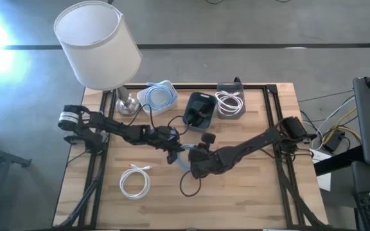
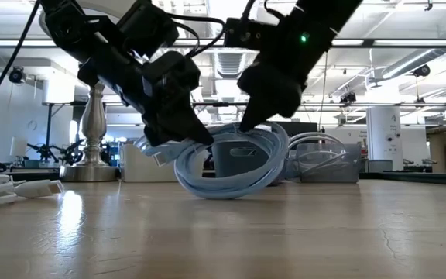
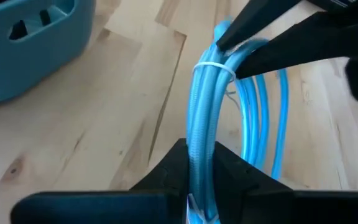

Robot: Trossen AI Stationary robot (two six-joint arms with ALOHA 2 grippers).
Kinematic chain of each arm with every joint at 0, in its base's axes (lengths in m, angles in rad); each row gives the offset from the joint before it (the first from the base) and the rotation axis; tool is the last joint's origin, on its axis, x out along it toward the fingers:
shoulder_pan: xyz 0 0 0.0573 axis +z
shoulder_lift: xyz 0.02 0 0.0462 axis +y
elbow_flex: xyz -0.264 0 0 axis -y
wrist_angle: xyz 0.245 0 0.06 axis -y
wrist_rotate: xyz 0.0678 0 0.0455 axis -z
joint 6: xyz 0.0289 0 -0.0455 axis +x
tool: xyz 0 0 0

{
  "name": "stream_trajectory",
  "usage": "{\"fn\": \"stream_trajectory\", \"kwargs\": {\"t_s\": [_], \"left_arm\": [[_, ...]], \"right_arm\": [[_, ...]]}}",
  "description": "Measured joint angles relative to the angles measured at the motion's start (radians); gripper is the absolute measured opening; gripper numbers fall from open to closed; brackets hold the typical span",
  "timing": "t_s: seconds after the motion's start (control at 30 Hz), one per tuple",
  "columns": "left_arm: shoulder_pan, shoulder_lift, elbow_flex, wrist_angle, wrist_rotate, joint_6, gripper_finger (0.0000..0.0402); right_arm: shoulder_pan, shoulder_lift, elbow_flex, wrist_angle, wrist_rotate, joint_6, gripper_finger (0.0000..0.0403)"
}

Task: Pick & Place USB Port
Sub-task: Put the blue cable into the white bin

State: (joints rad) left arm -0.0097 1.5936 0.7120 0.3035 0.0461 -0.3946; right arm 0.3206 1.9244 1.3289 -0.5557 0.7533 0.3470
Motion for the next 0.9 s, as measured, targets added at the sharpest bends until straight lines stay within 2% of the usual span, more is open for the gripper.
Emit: {"fn": "stream_trajectory", "kwargs": {"t_s": [0.37,0.67,0.8,0.9], "left_arm": [[0.002,-0.009,0.019,-0.001,-0.067,0.021,0.0052],[0.034,-0.017,0.105,-0.017,-0.339,0.099,0.0057],[0.044,-0.028,0.138,-0.123,-0.44,0.115,0.0056],[0.051,-0.041,0.151,-0.181,-0.473,0.115,0.0056]], "right_arm": [[0.0,-0.079,0.042,-0.066,0.0,-0.007,0.0131],[0.0,-0.105,0.041,-0.057,0.007,0.053,0.0158],[0.002,-0.1,0.041,-0.058,0.007,0.049,0.0164],[0.002,-0.098,0.04,-0.06,0.006,0.047,0.0166]]}}
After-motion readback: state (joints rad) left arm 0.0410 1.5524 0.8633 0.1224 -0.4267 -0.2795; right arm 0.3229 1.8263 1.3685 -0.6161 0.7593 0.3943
